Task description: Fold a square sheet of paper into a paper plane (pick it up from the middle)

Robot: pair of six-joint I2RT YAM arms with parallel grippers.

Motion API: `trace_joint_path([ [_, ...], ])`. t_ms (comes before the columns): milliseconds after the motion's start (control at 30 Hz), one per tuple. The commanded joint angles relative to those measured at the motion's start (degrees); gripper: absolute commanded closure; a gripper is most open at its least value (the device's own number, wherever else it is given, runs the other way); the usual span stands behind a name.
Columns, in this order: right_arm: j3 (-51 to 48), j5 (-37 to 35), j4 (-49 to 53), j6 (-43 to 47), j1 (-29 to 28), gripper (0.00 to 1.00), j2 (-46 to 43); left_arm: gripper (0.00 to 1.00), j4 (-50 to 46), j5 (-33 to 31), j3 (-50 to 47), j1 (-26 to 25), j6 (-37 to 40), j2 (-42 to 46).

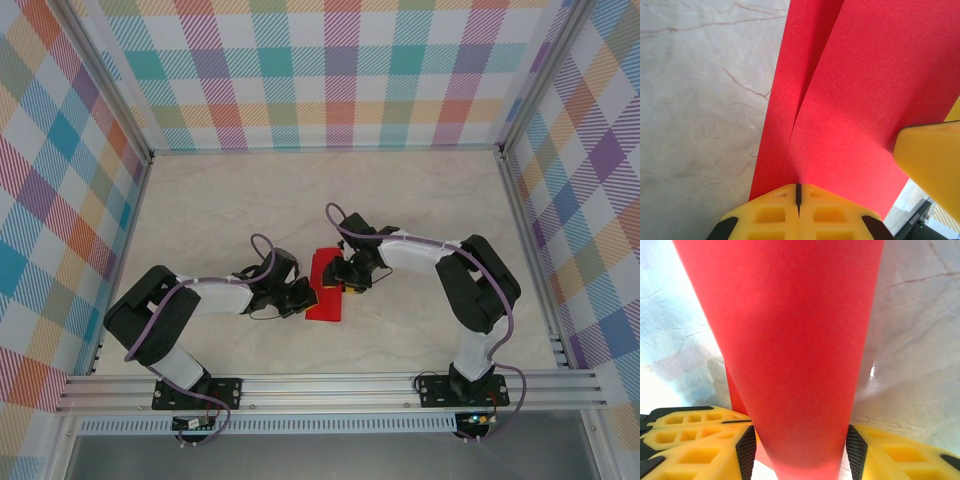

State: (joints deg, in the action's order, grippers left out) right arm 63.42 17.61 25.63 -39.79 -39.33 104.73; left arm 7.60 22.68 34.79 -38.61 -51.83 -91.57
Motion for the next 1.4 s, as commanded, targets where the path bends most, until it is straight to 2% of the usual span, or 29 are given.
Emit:
trace_joint_path([
  [0,-0.06,1.18,-0.80,0.77,0.36,0.50,0.09,1.00,-7.02,-4.69,-0.12,-0.41,-0.28,-1.05],
  [300,1.16,-0.28,1.55,0.36,0.37,0.57,3.93,1.00,-11.31,-6.30,2.66,-0.15,0.92,4.72],
  [567,2.93,-0.64,3.90,0.94,0.26,0.57,6.84,0.88,-17.53,-11.49,3.49,3.28,2.67,12.57],
  [1100,8.15,-5.88,9.98,3.13,-2.57,0.52,13.14,0.72,-14.54,-7.98,2.71,7.77,2.31,11.34],
  [1367,9.86,-6.60,11.13,2.15,-3.21,0.51,15.75,0.72,-12.39,-5.81,2.57,8.11,2.35,8.97],
])
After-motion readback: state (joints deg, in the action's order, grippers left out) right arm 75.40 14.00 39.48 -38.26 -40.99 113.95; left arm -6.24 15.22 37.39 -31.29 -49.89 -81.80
